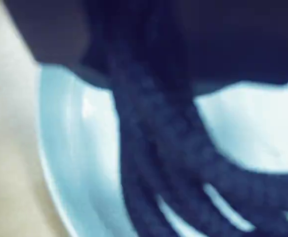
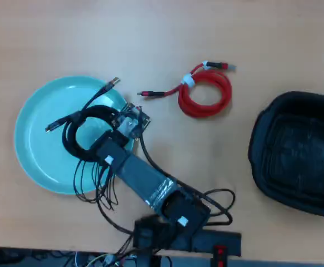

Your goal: Put a black charging cable in a black bowl and put a red charging cable in a green bowl

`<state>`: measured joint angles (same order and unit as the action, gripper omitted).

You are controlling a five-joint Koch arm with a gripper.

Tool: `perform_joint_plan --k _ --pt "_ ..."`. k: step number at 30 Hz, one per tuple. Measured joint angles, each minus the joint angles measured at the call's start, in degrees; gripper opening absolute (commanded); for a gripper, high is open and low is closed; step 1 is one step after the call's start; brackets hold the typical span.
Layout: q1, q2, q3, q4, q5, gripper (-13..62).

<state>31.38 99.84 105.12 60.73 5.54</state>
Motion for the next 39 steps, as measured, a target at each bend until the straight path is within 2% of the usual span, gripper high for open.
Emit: perform_joint_plan --k 12,19,26,35,39 --pt "-7.03 -16.08 -0.18 -10.37 0.0 -6.6" --pt "-7.03 -17.93 -3.96 -10.99 -0.09 -4.7" --pt "-6.68 -18.02 -4.13 -12.13 0.0 8.6" --pt "-6.06 -19.86 -8.61 -14.68 0.0 39.9" --pt "-4.66 -19.95 -11.78 -15.03 0.0 46.4"
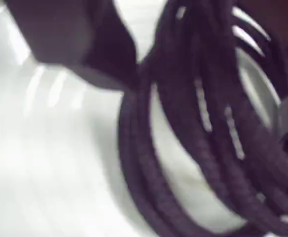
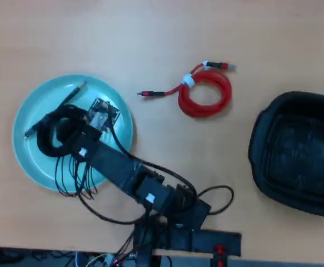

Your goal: Put a black charging cable in a black bowl and put a red charging cable in a green bowl

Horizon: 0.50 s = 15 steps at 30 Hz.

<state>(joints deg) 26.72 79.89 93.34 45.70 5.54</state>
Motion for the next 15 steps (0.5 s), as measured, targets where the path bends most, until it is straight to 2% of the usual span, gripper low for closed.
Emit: perform_joint_plan --k 5,11,15 --pt "3.43 0.26 -6.86 3.08 -0.09 47.1" --pt "5.45 5.1 -17.93 21.97 0.18 47.2" --pt "7.38 7.91 -27.07 33.93 4.92 48.1"
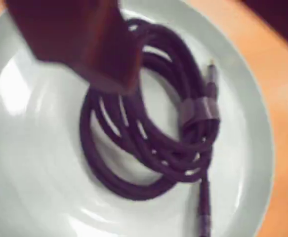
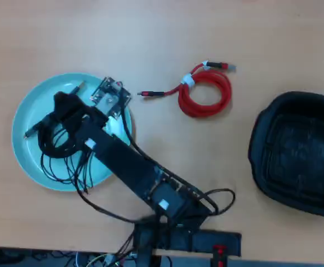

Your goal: Put a black charging cable in a black bowl and put a red charging cable in a green bowl

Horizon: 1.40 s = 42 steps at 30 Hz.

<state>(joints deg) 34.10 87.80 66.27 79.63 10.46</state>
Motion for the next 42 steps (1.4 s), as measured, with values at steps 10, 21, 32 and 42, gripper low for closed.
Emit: perform_joint_plan --k 10,21,32,42 --pt "0.0 5.36 0.09 7.21 1.14 49.0" --pt "-7.29 3.16 2.02 2.46 9.93 48.2" --pt "-8.79 -13.36 2.2 -13.62 9.93 48.3" --pt "-9.58 -13.45 3.16 -7.03 9.84 48.6"
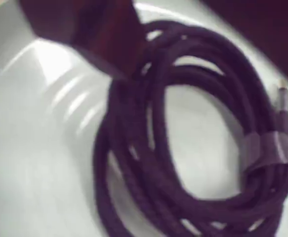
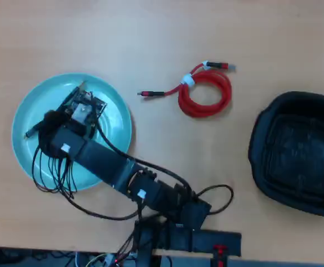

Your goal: Put a black charging cable in a black bowl and put a red charging cable in a green bowl

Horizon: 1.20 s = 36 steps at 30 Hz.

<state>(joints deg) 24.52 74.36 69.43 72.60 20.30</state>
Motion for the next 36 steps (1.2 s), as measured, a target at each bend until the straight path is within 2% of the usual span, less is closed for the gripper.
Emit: perform_joint_plan --k 11,21,31,33,36 --pt "2.55 0.18 0.09 10.72 0.09 48.7" --pt "-7.56 -1.41 0.0 11.07 2.55 47.9" --pt "-5.8 -6.5 0.09 4.13 4.92 47.8" --pt "-4.13 -6.5 0.09 2.11 4.92 45.8" --pt "-3.16 -6.86 0.09 0.53 4.92 38.1"
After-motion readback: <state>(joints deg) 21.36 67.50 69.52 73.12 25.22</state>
